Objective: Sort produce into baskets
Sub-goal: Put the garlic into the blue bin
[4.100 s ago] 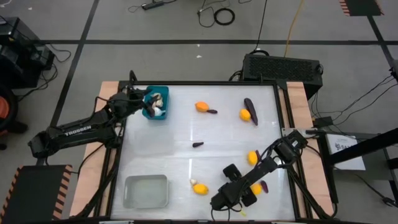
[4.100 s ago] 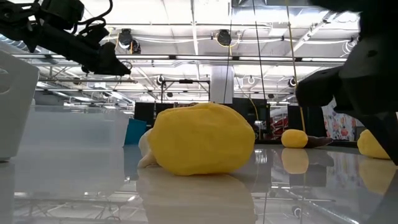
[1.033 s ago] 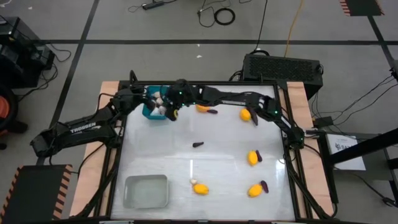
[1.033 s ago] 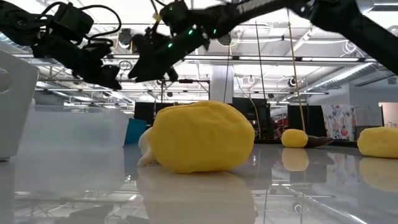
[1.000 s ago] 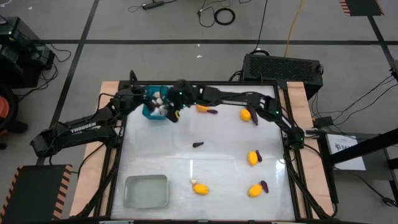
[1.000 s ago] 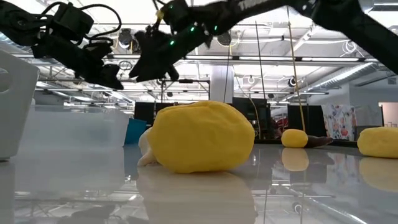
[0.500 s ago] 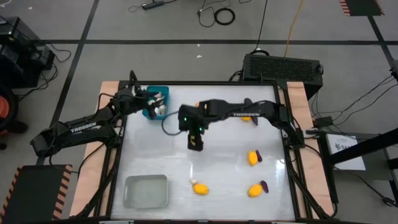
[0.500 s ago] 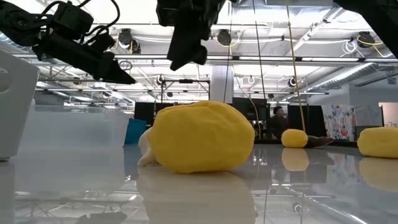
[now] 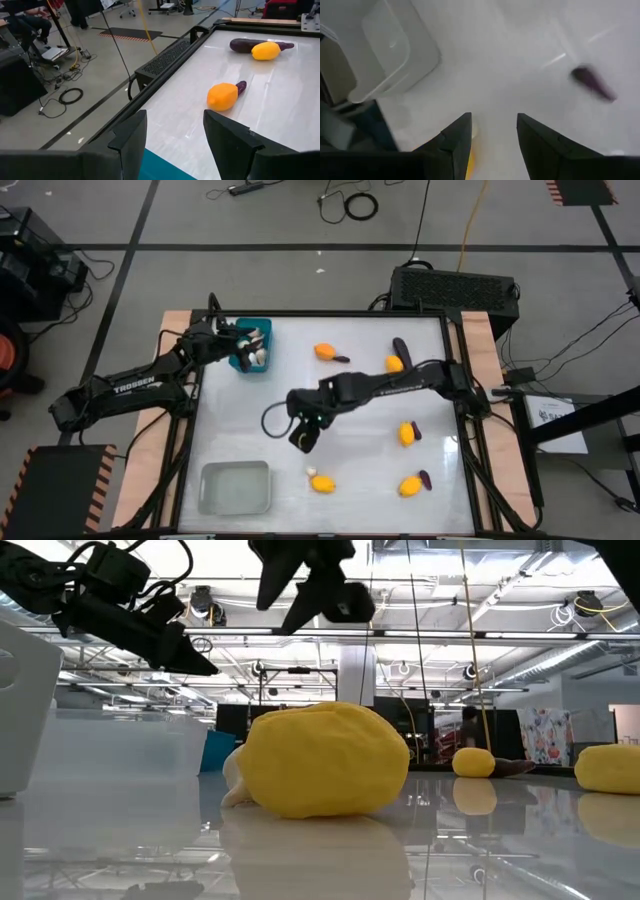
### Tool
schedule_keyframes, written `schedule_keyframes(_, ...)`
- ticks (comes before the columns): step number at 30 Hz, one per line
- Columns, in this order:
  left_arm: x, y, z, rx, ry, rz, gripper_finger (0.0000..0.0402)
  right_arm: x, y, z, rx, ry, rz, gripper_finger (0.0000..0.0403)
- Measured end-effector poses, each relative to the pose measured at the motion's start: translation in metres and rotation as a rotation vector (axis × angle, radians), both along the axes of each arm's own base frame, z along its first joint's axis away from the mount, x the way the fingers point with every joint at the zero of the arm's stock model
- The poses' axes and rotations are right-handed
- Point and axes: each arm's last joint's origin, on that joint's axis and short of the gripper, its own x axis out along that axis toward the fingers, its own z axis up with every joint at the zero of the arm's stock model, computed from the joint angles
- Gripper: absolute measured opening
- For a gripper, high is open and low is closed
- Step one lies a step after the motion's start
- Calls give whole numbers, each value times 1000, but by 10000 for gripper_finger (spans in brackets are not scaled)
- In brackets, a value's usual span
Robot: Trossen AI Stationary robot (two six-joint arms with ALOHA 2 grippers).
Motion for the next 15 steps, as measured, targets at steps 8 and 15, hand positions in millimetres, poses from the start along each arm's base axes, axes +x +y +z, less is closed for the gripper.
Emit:
schedule_keyframes(8,1,-1,0,-1,0,-7,203,6,40,-31,-63,38,-9,190)
schedule_keyframes(15,5,-7,1,4,-8,-55,203,18,63,-66,-23,57,44,239)
